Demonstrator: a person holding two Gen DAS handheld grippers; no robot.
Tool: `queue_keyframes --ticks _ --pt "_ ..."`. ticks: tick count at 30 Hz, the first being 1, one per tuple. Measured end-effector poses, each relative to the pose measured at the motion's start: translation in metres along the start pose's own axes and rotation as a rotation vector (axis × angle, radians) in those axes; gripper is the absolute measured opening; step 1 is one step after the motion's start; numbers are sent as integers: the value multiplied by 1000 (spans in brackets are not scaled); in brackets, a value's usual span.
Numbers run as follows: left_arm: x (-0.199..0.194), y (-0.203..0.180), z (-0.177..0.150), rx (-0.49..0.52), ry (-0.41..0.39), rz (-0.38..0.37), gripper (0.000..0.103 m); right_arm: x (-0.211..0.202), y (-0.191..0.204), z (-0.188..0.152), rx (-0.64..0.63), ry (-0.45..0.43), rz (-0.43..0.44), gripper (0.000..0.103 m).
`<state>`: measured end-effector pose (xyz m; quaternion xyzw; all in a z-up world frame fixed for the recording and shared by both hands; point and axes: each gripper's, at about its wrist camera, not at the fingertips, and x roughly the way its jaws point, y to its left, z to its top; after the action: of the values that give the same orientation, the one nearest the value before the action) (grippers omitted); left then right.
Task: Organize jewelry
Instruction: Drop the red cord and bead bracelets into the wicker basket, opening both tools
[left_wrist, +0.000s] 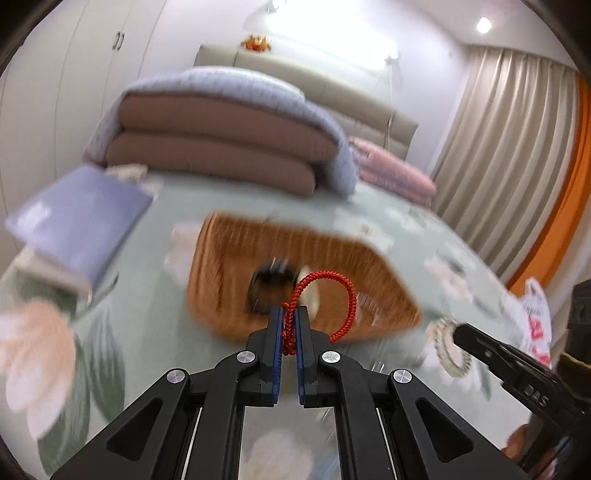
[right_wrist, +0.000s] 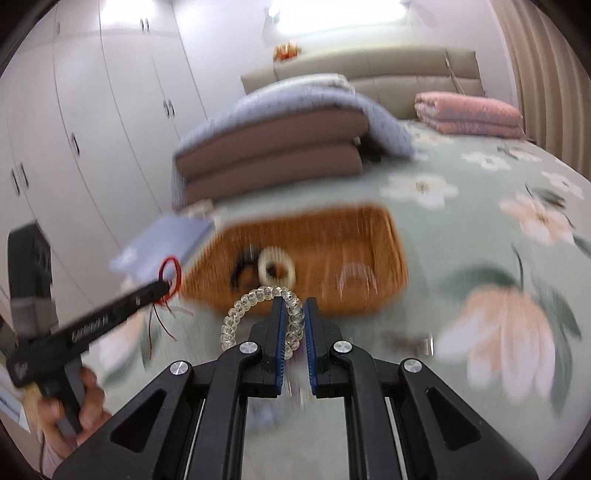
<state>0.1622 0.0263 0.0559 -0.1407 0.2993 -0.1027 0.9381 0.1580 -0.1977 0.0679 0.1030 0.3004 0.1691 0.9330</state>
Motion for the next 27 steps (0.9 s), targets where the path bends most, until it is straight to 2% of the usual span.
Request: queue_keyframes --ticks 2,6,8,11,13,15,20,27 --pt "11 -9 14 -2 -26 1 6 14 -8 23 18 -52 -10 12" --pt "54 -6 25 -25 -44 50 6 58 -29 45 72 -62 4 12" --pt "73 8 23 -30 -38 92 6 80 -35 45 75 -49 -11 12" --pt "95 37 12 -59 -14 111 6 98 -41 31 57 -43 -38 12" --pt "108 47 8 -79 34 116 6 112 -46 23 65 10 -46 12" --pt "109 40 6 -52 23 133 6 120 -46 21 63 47 -47 12" --pt "106 15 -1 47 0 168 6 122 -49 16 54 49 -72 12" --pt "111 13 0 55 12 183 6 132 -54 13 58 79 -80 13"
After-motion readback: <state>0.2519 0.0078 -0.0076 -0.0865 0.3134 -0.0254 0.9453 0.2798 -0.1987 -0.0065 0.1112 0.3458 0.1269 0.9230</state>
